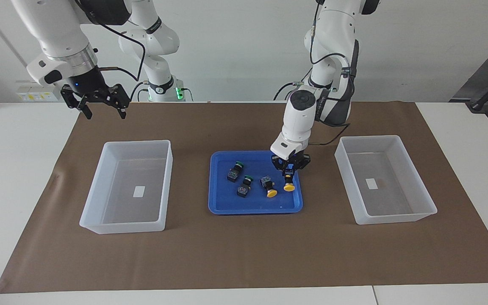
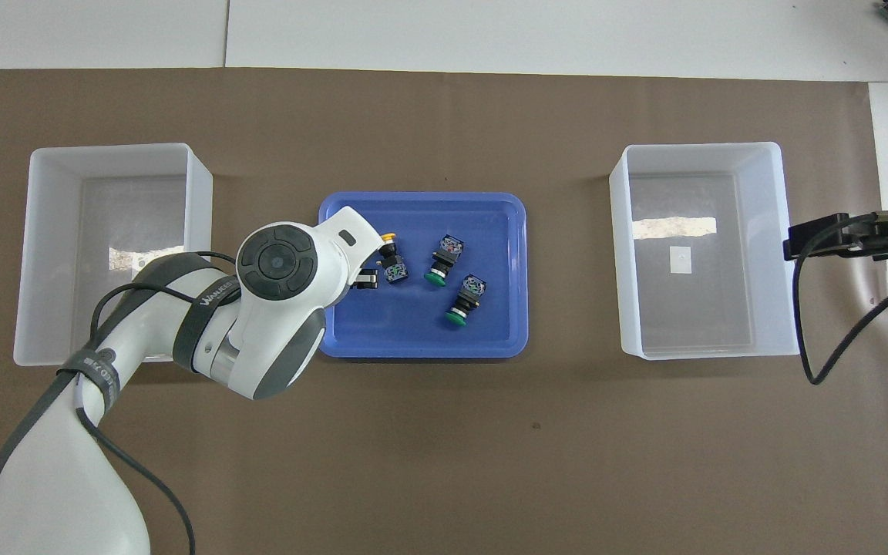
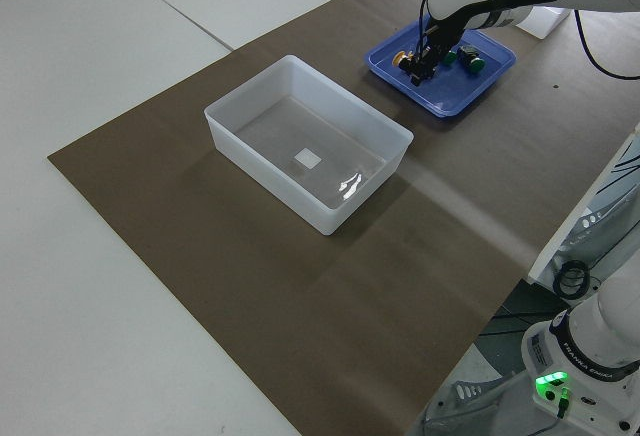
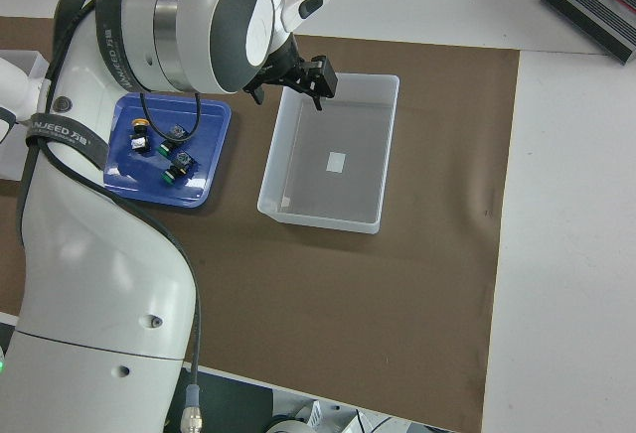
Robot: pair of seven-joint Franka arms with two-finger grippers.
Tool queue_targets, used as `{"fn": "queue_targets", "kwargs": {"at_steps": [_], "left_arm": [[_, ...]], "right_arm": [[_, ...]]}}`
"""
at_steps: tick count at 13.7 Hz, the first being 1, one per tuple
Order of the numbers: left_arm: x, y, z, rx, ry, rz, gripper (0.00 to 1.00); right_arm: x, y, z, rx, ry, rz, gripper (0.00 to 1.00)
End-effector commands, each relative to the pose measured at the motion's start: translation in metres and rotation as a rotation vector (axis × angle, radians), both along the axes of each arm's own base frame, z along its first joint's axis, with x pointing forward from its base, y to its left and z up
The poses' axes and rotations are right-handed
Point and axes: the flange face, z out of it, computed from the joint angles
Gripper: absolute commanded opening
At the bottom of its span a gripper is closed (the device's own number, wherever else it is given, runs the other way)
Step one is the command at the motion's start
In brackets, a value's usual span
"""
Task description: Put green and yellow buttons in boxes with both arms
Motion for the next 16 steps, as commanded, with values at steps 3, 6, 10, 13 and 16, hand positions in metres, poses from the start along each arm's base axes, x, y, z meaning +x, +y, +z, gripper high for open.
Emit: {"fn": "queue_targets", "kwargs": {"at_steps": [3, 6, 10, 13, 16], "left_arm": [[0.006, 0.054, 0.059, 0.018, -0.035, 0.056, 0.0], [0.035, 0.102, 0.072, 0.02, -0.057, 0.076, 0.0], [0.072, 0.19, 0.084, 0.028, -0.081, 0.095, 0.0], [0.082, 0.241, 0.081, 0.043, -0.107, 0.04, 0.0], [0.09, 0.29, 0.07, -0.002, -0.124, 0.028, 0.0]], "right_arm": [[-0.005, 0.009, 0.003, 0.028, -0.015, 0.006, 1.0], [0.009, 0.057, -0.015, 0.088, -0.074, -0.122, 1.0], [0.031, 0.148, -0.073, 0.109, -0.076, -0.236, 1.0], [0.048, 0.211, -0.139, 0.1, -0.066, -0.265, 1.0], [0.047, 0.266, -0.195, 0.104, -0.062, -0.274, 1.0]]}}
